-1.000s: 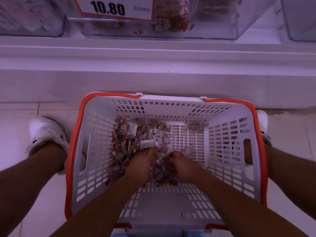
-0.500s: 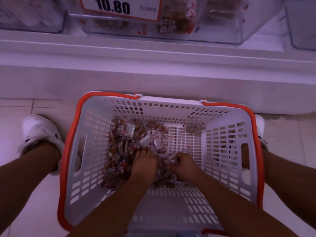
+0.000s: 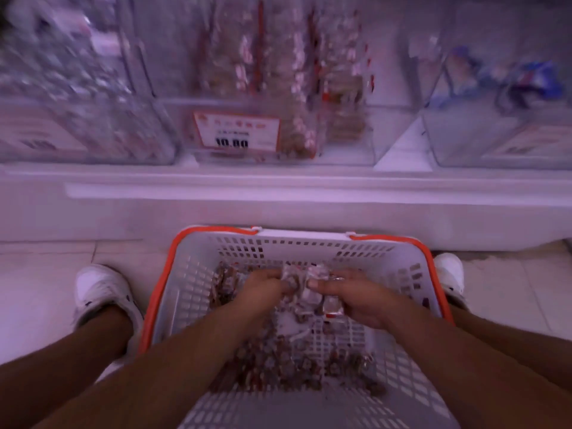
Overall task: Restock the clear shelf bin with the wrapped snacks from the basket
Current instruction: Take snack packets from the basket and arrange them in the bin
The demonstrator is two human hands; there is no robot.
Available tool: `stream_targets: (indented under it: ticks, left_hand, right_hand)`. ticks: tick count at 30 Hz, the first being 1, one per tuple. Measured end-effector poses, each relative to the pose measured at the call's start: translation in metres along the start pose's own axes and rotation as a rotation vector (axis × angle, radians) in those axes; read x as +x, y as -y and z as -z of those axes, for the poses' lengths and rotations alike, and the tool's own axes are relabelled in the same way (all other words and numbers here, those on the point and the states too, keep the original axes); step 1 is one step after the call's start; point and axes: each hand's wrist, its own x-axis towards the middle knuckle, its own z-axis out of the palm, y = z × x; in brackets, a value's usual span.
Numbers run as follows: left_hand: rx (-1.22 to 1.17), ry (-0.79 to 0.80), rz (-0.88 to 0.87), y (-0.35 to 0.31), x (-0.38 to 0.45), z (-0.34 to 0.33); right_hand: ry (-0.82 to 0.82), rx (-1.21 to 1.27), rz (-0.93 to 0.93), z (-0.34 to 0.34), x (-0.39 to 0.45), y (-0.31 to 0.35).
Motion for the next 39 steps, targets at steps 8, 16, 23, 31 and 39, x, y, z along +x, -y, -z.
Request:
stream_targets:
  ticks: [8,16,23,31,39]
  left_hand:
    - [-0.281,0.345,-0.18,-0.11,-0.134,-0.011]
    - [-0.392,0.318,-0.205,-0.126,-0.169,-0.007]
    - [-0.449,0.272,-0.151,-0.137,-0.152,0.013]
    - [-0.417,0.129,-0.05,-0.139,-0.14,0.011]
    - [-0.373,0.335,-0.225,-0.142,-0.142,0.022]
  right_hand:
    - [-0.134,-0.21,0.613,-0.049,-0.11,0.091]
    - [-0.217,-0.613,0.84,-0.067,-0.135,0.098]
    - [-0.07,-0.488,0.626,-0.046,-0.126,0.127]
    - [-0.276,-0.63,1.089,-0.039,-0.128,0.135]
    - [-0.194,-1.287,1.573,-0.032,-0.127,0.122]
